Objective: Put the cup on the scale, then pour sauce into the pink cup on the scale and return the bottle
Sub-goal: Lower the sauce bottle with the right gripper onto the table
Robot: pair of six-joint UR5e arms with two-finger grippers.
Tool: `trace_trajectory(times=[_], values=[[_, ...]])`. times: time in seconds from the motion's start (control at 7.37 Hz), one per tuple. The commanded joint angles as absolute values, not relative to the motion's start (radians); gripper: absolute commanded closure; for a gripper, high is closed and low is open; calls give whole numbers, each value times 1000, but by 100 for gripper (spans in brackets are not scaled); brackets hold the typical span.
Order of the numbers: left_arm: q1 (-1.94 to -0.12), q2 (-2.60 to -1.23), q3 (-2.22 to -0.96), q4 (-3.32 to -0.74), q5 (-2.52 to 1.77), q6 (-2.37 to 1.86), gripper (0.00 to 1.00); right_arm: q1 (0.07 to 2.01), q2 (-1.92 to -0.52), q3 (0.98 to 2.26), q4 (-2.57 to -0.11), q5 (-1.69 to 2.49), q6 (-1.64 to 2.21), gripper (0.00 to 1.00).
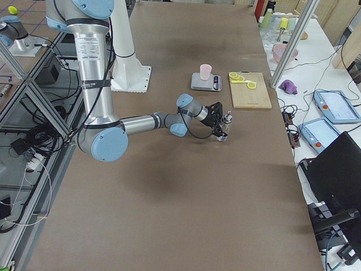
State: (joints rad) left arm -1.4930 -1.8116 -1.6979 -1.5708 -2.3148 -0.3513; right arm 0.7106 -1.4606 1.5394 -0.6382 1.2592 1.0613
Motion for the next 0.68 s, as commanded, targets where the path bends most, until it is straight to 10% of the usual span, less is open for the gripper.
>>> trace_trajectory(times=[0.0,0.27,0.54], values=[[-1493,-1812,-1700,-1571,-2315,-351,2,707,-1460,1539,-640,1266,1055,100],[-1493,-1812,-1697,-1569,-2315,-353,2,703,-1460,1537,-638,1264,1054,93],[-1493,-1812,-1697,-1571,-2315,-353,2,698,-1460,1536,-638,1258,1055,50]])
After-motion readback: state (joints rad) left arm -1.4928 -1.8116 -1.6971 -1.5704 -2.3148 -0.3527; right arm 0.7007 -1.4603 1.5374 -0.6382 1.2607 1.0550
